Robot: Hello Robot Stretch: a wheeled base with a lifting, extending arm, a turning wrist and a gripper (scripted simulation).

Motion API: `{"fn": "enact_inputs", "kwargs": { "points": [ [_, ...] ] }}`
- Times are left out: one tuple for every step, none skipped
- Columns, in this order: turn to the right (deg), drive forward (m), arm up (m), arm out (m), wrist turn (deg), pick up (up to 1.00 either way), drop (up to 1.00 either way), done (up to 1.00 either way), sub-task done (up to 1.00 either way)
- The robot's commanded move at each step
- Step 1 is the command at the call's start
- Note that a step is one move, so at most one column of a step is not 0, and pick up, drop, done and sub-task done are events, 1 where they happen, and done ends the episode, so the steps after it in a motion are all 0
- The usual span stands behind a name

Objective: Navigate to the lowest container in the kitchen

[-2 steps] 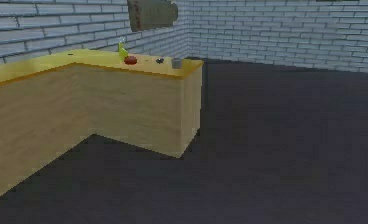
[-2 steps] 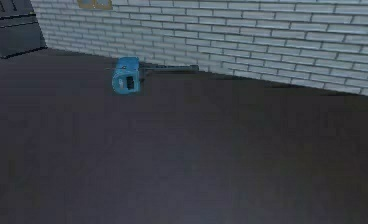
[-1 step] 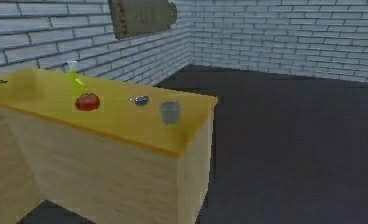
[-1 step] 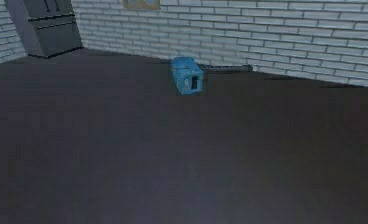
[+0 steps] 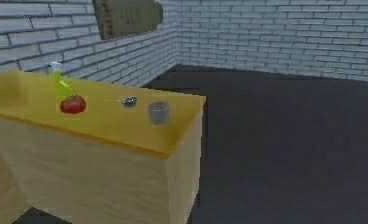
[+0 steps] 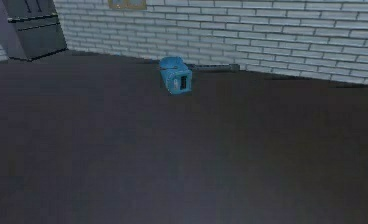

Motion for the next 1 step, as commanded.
{"fn": "enact_inputs", "kwargs": {
  "points": [
    [0.0,0.05,0.0,0.0,0.0,0.0,0.0,0.0,0.0]
  ]
}}
